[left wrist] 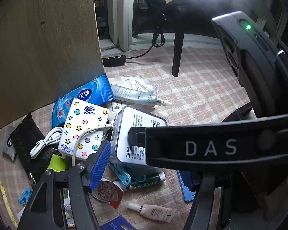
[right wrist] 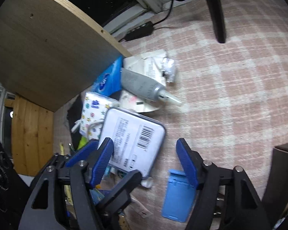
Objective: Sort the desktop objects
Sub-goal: 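Move the right tool to the white power bank and grasp it, then lift the power bank with the right tool and drop it into the bin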
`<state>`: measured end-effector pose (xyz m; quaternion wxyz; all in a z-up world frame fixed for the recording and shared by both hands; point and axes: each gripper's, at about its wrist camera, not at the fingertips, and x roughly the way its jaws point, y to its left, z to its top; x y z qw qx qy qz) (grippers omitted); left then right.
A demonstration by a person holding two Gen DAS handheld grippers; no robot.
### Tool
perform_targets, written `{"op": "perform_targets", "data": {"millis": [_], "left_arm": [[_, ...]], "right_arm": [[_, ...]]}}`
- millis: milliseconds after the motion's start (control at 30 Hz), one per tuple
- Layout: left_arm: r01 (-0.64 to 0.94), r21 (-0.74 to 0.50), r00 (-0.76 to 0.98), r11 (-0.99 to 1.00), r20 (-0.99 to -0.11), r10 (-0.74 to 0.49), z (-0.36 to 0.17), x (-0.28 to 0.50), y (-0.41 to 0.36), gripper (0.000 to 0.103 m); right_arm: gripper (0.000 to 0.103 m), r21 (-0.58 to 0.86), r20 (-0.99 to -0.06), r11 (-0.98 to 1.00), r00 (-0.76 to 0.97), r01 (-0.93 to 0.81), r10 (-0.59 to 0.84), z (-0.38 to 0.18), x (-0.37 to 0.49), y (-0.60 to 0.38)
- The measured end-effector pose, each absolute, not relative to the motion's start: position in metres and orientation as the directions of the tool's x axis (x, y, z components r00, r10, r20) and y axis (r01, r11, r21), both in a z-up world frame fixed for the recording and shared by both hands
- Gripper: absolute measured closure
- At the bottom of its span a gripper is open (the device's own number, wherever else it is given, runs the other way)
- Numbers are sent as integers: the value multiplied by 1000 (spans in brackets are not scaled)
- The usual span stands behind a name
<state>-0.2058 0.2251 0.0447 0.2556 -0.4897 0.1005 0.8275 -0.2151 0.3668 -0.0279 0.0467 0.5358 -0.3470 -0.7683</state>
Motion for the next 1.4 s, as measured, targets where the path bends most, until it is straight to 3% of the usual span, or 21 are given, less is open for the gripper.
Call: {"op": "perform_targets", "data": {"millis": [67,333,700,1400], "left_arm": [[-527,-75,-390,-846,-864,320,43,-205,228,41],[-533,-129,-354,-836,-864,359,42,-200,231,46],[-550,-158,-370,-820,-834,409,68,-172,239,46],[-681,-203,-332,-704,-770,544,120,-53,311,46]], "right_arm": [[43,583,-788,-760,-426,-286,-444,-25,-217,363],[43,505,-828,-814,-427,-286,-363,-20,-214,360],[43,462,-830,-851,-460,-251,-315,8,-183,364],[43,388,-820,-864,-549,-321,-165,75,-30,415]]}}
